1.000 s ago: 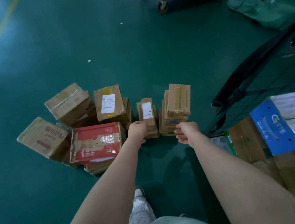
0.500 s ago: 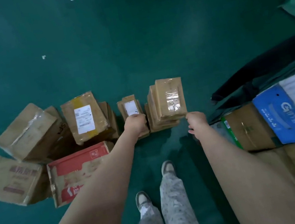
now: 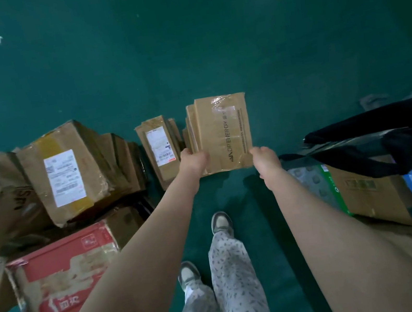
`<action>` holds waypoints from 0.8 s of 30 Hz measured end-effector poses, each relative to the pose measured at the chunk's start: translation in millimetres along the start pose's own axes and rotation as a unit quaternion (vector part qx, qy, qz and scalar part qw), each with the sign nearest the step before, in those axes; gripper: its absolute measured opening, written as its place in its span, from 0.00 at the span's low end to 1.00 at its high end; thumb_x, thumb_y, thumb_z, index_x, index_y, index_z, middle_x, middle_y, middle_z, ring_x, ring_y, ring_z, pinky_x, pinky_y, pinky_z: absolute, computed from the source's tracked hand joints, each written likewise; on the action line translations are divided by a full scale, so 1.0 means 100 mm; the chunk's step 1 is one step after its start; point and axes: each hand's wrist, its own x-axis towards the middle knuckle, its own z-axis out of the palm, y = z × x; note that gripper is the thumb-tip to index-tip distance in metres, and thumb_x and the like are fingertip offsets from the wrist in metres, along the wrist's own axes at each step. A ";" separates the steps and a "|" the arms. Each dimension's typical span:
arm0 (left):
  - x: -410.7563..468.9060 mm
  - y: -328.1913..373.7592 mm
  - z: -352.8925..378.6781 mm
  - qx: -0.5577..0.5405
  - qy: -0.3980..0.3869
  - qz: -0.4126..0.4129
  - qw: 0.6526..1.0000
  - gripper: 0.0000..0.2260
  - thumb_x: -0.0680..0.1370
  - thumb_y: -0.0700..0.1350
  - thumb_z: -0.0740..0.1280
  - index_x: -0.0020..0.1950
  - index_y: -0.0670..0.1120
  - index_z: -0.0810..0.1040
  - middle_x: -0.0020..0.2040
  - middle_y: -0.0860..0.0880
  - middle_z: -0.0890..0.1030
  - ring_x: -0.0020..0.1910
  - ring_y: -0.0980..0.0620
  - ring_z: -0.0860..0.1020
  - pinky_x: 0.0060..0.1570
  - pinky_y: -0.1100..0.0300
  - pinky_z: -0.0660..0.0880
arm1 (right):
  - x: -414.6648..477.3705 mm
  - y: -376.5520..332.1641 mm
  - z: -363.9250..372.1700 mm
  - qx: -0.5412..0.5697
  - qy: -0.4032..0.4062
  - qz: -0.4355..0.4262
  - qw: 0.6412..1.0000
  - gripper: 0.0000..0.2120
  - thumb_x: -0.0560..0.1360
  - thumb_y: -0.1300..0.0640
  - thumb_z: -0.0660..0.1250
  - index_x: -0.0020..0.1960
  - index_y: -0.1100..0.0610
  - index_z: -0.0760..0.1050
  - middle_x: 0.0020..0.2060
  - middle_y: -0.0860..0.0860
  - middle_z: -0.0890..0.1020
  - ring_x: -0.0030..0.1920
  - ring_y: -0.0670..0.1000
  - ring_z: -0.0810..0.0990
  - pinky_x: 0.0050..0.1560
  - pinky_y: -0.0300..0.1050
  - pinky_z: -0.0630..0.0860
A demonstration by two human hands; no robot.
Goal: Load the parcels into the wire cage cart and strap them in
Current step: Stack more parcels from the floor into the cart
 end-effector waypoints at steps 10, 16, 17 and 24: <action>0.00 0.14 0.16 0.054 0.001 0.092 0.994 0.35 0.73 0.35 0.63 0.77 0.52 0.54 0.67 0.47 0.71 0.63 0.44 0.72 0.62 0.46 0.72 | -0.16 -0.05 0.23 0.164 -0.061 0.006 0.985 0.20 0.82 0.56 0.54 0.73 0.54 0.61 0.68 0.50 0.71 0.63 0.51 0.70 0.62 0.48 0.67; -0.48 0.14 -0.10 0.126 0.017 0.173 0.977 0.35 0.68 0.48 0.63 0.74 0.58 0.57 0.66 0.48 0.72 0.61 0.44 0.73 0.59 0.46 0.74 | -0.67 0.00 0.34 0.244 -0.043 0.022 0.968 0.19 0.82 0.52 0.55 0.71 0.54 0.62 0.66 0.53 0.71 0.62 0.55 0.71 0.63 0.55 0.68; -0.62 0.11 -0.16 0.142 0.030 0.201 0.969 0.33 0.69 0.49 0.63 0.73 0.59 0.58 0.64 0.49 0.73 0.60 0.45 0.74 0.57 0.46 0.76 | -0.80 0.01 0.35 0.260 -0.041 0.018 0.965 0.18 0.82 0.52 0.55 0.70 0.54 0.63 0.65 0.53 0.72 0.60 0.54 0.72 0.62 0.55 0.69; -1.51 -0.24 -0.44 0.163 -0.024 0.302 0.939 0.22 0.73 0.45 0.65 0.66 0.53 0.65 0.54 0.51 0.76 0.51 0.47 0.78 0.53 0.48 0.78 | -1.76 0.40 0.25 0.376 0.016 -0.011 0.926 0.12 0.81 0.49 0.58 0.59 0.54 0.62 0.58 0.53 0.74 0.56 0.58 0.76 0.53 0.64 0.75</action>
